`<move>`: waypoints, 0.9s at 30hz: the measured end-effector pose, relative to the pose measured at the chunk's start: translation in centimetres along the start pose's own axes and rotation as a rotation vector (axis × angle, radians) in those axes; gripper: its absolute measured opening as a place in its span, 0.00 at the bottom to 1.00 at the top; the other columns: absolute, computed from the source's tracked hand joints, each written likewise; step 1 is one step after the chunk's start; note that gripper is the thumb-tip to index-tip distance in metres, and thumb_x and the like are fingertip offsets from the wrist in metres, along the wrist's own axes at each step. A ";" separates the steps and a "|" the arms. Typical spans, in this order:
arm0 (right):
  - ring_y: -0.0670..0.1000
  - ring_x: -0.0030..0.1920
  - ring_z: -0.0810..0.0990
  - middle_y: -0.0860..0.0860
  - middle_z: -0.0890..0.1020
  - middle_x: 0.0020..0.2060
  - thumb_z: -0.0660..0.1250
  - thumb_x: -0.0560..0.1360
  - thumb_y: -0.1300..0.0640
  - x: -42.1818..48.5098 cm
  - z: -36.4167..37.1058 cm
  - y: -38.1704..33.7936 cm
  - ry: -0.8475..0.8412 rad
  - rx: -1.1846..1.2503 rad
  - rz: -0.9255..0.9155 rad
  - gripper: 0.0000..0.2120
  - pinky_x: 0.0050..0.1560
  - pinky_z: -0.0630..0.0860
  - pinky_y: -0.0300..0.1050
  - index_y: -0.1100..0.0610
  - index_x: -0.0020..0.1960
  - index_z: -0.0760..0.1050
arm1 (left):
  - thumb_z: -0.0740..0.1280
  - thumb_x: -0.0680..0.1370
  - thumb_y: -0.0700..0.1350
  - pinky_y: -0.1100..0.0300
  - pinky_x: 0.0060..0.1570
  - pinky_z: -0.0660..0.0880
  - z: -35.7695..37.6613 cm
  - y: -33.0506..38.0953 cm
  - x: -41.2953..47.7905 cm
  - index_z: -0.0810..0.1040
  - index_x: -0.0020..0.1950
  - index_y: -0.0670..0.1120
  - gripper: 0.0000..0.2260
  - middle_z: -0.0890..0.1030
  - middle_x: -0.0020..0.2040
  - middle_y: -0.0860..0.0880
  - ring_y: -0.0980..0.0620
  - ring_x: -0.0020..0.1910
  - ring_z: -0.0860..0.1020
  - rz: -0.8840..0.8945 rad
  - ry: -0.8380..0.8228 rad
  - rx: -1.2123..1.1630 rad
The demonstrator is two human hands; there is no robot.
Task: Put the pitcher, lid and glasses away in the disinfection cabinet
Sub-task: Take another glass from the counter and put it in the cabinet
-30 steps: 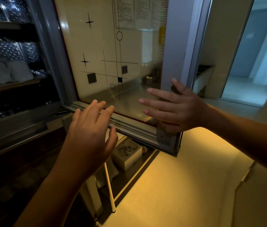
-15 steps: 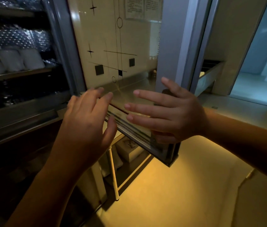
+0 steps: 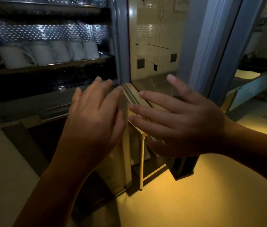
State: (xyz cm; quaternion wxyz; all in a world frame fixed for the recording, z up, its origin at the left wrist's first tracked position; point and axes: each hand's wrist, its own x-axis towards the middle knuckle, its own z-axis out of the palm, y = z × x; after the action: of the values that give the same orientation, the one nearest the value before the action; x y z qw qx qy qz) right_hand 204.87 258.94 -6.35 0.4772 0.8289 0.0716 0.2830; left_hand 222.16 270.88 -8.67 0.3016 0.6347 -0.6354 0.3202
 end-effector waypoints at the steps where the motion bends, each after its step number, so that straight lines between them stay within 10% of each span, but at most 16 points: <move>1: 0.59 0.58 0.77 0.57 0.80 0.56 0.54 0.77 0.45 0.7 -0.1 -0.3 -0.006 0.007 0.001 0.21 0.66 0.56 0.61 0.59 0.61 0.70 | 0.58 0.74 0.46 0.40 0.62 0.60 -0.5 -0.4 -0.4 0.74 0.62 0.38 0.20 0.75 0.62 0.37 0.38 0.66 0.69 -0.016 0.008 0.012; 11: 0.61 0.55 0.78 0.61 0.81 0.53 0.52 0.77 0.47 8.6 -0.3 -4.2 0.003 0.118 0.027 0.22 0.67 0.49 0.62 0.62 0.58 0.75 | 0.58 0.74 0.44 0.31 0.59 0.65 -6.6 -4.2 -5.4 0.77 0.60 0.38 0.18 0.76 0.62 0.38 0.38 0.66 0.70 -0.212 0.011 0.149; 27: 0.56 0.47 0.82 0.56 0.84 0.42 0.61 0.75 0.54 17.1 0.5 -8.3 0.573 0.449 0.050 0.14 0.70 0.52 0.61 0.60 0.40 0.82 | 0.59 0.75 0.45 0.42 0.66 0.55 -12.0 -6.6 -8.1 0.76 0.62 0.42 0.17 0.76 0.63 0.43 0.44 0.67 0.69 -0.468 0.147 0.303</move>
State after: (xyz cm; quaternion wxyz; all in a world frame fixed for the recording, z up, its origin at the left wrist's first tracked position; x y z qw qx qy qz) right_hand 220.59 269.61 -6.63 0.2370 0.8016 0.2423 0.4925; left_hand 228.57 285.34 -7.55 0.3142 0.7771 -0.3928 0.3783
